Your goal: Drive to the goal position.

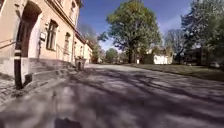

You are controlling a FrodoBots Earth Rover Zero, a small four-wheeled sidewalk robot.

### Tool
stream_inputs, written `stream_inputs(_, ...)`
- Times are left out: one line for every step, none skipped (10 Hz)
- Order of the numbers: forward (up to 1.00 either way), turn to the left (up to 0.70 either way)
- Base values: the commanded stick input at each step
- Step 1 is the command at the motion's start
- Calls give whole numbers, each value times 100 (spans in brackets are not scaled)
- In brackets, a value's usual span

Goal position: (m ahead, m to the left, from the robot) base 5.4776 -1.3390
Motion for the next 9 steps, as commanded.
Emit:
stream_inputs(100, 0)
stream_inputs(100, 0)
stream_inputs(100, 0)
stream_inputs(100, 0)
stream_inputs(100, 0)
stream_inputs(100, 0)
stream_inputs(100, 0)
stream_inputs(100, 0)
stream_inputs(100, 0)
